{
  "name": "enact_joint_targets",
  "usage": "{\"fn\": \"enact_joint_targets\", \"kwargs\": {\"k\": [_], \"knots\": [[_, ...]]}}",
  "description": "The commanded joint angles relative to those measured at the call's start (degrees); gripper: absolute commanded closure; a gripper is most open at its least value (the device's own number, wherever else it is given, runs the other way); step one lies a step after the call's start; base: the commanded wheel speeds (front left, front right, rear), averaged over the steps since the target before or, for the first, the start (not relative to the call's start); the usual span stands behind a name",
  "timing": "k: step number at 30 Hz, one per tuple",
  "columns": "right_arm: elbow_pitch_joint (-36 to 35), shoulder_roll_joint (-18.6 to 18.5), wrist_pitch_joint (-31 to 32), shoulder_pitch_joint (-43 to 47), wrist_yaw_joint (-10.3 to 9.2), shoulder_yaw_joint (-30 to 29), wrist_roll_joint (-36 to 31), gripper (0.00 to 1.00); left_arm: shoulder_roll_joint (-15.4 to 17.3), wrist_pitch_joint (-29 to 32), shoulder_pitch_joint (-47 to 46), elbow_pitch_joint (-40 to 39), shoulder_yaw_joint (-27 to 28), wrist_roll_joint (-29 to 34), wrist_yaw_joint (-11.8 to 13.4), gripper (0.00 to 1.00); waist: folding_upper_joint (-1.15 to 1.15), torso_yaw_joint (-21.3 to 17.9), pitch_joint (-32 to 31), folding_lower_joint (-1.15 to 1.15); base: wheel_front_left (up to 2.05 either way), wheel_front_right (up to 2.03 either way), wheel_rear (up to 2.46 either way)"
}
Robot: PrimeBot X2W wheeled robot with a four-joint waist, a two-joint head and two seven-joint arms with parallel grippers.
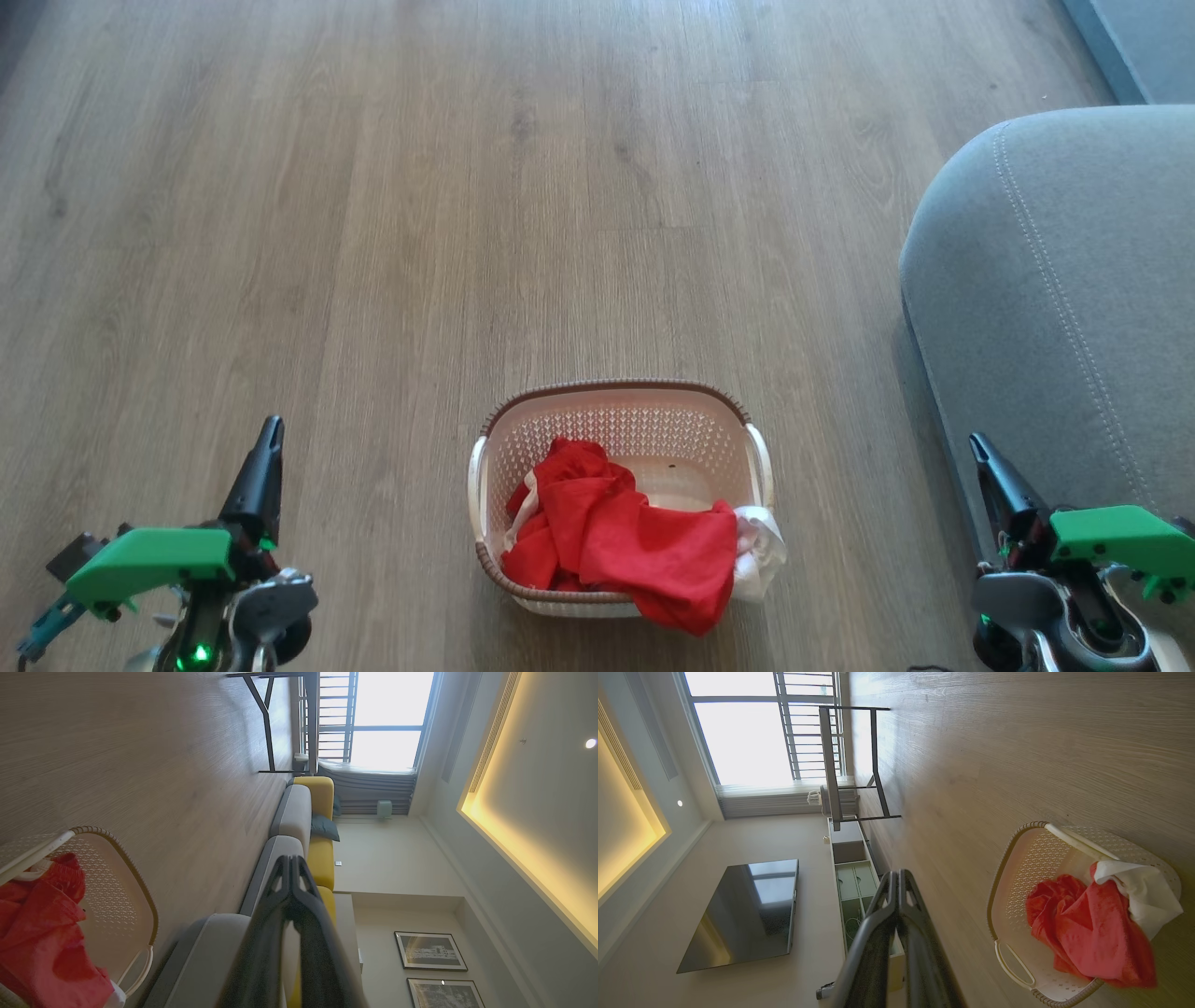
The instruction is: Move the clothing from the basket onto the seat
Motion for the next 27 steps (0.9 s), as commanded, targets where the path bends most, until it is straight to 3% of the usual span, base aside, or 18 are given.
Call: {"fn": "enact_joint_targets", "kwargs": {"k": [1,27], "knots": [[-2.11,-0.41,0.42,-2.79,0.41,1.0,0.37,1.0,0.27,0.17,-3.16,-1.96,2.05,-0.25,-0.39,1.0,0.0,0.0,0.0,0.0,0.0,0.0,0.0],[-2.11,-0.41,0.42,-2.79,0.41,1.0,0.37,1.0,0.27,0.17,-3.16,-1.96,2.05,-0.25,-0.39,1.0,0.0,0.0,0.0,0.0,0.0,0.0,0.0]]}}
